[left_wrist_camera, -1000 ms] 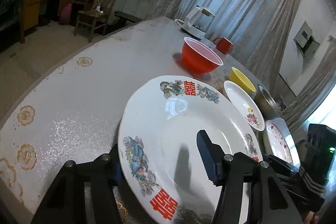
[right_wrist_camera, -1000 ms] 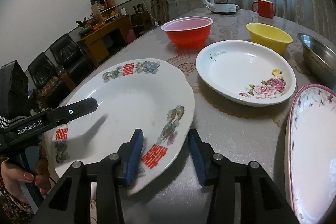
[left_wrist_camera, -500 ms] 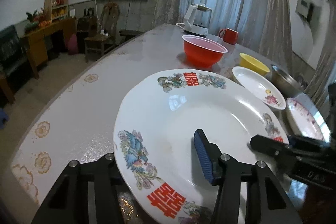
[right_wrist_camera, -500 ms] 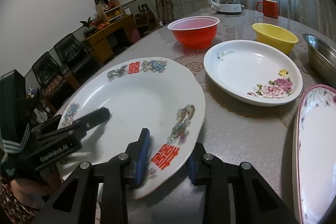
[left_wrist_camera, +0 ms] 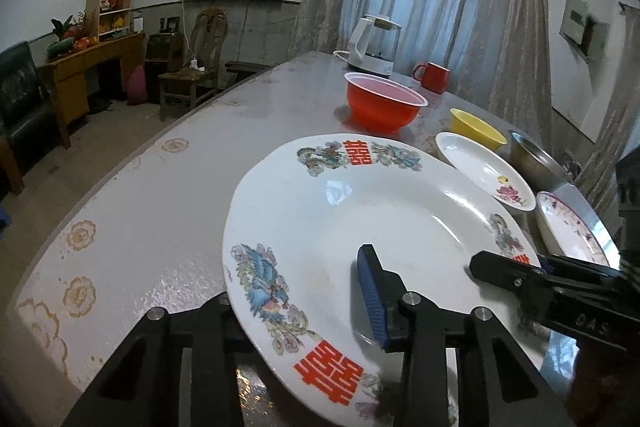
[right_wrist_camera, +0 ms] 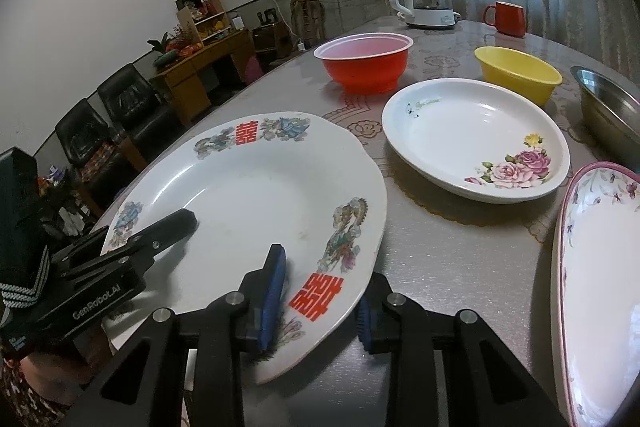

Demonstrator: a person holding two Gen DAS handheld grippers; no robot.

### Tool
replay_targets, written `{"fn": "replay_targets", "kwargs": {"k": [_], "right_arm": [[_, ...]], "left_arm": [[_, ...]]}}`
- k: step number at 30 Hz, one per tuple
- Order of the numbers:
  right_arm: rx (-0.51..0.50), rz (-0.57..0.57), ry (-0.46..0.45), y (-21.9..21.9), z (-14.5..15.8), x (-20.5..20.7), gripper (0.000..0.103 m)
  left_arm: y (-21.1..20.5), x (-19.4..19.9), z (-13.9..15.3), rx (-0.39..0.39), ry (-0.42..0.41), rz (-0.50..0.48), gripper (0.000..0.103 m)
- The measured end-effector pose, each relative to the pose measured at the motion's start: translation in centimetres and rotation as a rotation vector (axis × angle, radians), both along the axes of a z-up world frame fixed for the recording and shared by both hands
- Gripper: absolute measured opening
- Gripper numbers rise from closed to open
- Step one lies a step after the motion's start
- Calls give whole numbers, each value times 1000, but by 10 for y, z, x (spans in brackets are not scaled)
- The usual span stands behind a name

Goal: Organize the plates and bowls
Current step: 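Lift the red-character plate with both grippers and carry it toward the pink-rimmed plate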

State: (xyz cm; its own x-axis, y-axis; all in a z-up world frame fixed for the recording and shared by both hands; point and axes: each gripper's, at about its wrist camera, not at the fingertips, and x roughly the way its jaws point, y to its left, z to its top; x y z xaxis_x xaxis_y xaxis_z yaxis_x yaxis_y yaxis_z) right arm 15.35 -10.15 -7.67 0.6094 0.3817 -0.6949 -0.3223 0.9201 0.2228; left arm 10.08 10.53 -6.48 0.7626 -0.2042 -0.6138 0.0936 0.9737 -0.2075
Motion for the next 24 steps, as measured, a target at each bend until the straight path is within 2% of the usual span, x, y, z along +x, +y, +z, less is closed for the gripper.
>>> {"fn": "replay_targets", "kwargs": {"k": [4,13,21,24], "right_arm": [[24,-8,0,-5,0,1,28],[-5,-3,-45,-7,0,-20,29],[-29,-26,-73,-24,10,-39,29],[-34,-39,-84,-33,13,-45,29]], "left_arm": [[-3,-6,0,-12,-7,-23,38],[-13,-18,0,2,-21,-41,38],[-28,-26,1,-50,-11,-80,39],[-38,-29,3,-47,-16,-98,39]]}}
